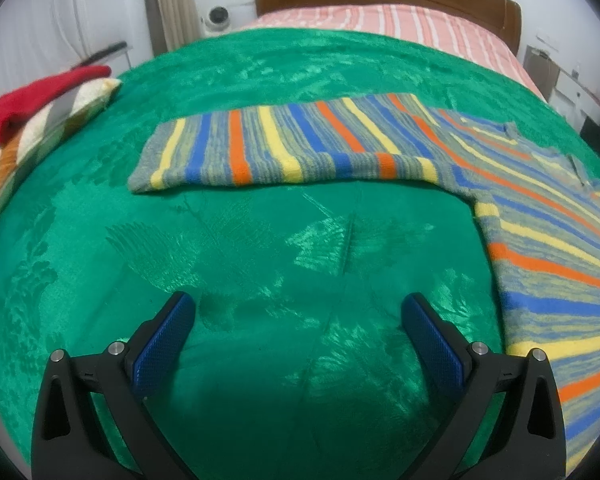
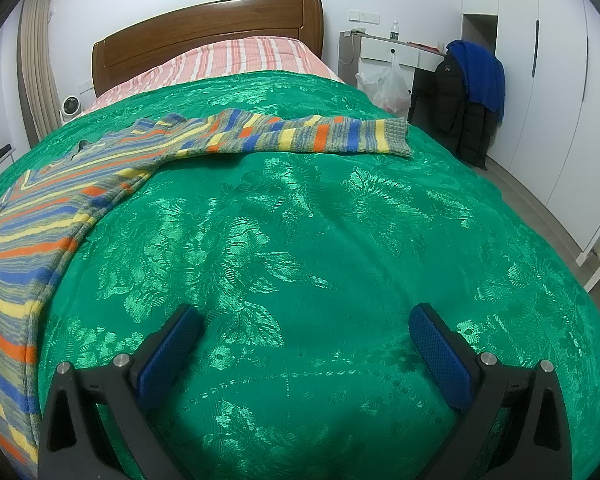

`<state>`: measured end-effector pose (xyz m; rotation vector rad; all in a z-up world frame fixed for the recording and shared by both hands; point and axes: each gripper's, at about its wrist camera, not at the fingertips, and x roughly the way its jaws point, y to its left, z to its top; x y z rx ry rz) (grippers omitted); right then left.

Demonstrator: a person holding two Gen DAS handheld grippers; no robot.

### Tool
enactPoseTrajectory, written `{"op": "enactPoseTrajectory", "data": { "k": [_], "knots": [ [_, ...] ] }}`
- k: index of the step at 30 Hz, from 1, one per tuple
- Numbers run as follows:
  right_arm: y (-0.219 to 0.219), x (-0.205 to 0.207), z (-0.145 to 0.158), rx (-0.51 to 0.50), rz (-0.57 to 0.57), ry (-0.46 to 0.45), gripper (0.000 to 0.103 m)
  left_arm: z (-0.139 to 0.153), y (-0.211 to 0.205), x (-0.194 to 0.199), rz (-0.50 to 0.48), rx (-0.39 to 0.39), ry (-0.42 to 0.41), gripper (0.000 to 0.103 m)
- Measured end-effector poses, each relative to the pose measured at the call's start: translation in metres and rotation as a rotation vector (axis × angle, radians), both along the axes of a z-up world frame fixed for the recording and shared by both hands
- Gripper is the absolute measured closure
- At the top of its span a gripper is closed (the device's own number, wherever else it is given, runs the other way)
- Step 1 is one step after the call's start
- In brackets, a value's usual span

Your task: Fold small clothes

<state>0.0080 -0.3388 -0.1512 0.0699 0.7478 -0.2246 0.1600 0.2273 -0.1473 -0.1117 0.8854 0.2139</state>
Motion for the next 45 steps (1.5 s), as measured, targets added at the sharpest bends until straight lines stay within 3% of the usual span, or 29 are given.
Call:
{"op": "enactPoseTrajectory", "data": {
  "k": [4, 6, 9, 12, 15, 17, 18, 22, 24, 26, 31, 34, 36, 38, 40, 43, 45],
  "knots": [
    [-0.006, 0.005, 0.011, 0.055, 0.028, 0.049, 0.000, 0.004, -0.001, -0.004, -0.011, -0.041, 0.090, 0.000],
    [-0.021, 0.007, 0.031, 0.167, 0.040, 0.031, 0.000, 0.010, -0.005, -0.010, -0.042, -0.062, 0.139, 0.000],
    [-0.061, 0.027, 0.066, 0.353, 0.071, 0.028, 0.000, 0.016, -0.010, -0.027, -0.069, -0.084, 0.076, 0.000],
    [-0.116, 0.067, 0.083, 0.564, 0.050, 0.054, 0.000, 0.006, -0.014, -0.042, -0.046, -0.028, -0.003, 0.000],
    [-0.171, 0.099, 0.070, 0.779, -0.053, 0.051, 0.006, -0.001, -0.016, -0.050, -0.015, -0.009, -0.073, 0.000],
    [-0.196, 0.112, 0.054, 0.877, -0.132, 0.050, 0.020, -0.001, -0.017, -0.046, -0.011, 0.009, -0.070, 0.000],
    [-0.207, 0.120, 0.042, 0.925, -0.176, 0.047, 0.022, -0.001, -0.017, -0.045, -0.015, 0.013, -0.072, 0.000],
    [-0.211, 0.135, 0.017, 0.975, -0.236, 0.068, 0.024, -0.002, -0.014, -0.045, -0.016, 0.008, -0.078, 0.000],
    [-0.208, 0.141, 0.016, 0.942, -0.239, 0.058, 0.035, -0.002, -0.014, -0.045, -0.016, 0.012, -0.080, 0.000],
    [-0.205, 0.143, 0.017, 0.909, -0.224, 0.070, 0.098, -0.003, -0.014, -0.047, -0.016, 0.013, -0.080, 0.000],
    [-0.192, 0.116, 0.026, 0.768, -0.297, 0.139, 0.099, -0.003, -0.016, -0.047, -0.015, 0.017, -0.082, 0.000],
    [-0.180, 0.121, 0.020, 0.722, -0.236, 0.177, 0.097, -0.003, -0.016, -0.047, -0.015, 0.019, -0.083, 0.000],
    [-0.183, 0.123, 0.019, 0.750, -0.222, 0.161, 0.088, -0.003, -0.015, -0.048, -0.015, 0.016, -0.086, 0.000],
    [-0.193, 0.123, 0.018, 0.832, -0.214, 0.096, 0.060, -0.003, -0.016, -0.048, -0.015, 0.018, -0.087, 0.000],
    [-0.205, 0.125, 0.017, 0.899, -0.223, 0.036, 0.052, -0.003, -0.017, -0.048, -0.014, 0.021, -0.088, 0.000],
    [-0.215, 0.141, 0.006, 0.965, -0.236, 0.027, 0.052, -0.003, -0.017, -0.048, -0.014, 0.020, -0.088, 0.000],
    [-0.218, 0.153, -0.003, 0.995, -0.224, 0.025, 0.064, -0.003, -0.017, -0.048, -0.014, 0.020, -0.088, 0.000]
  ]
}}
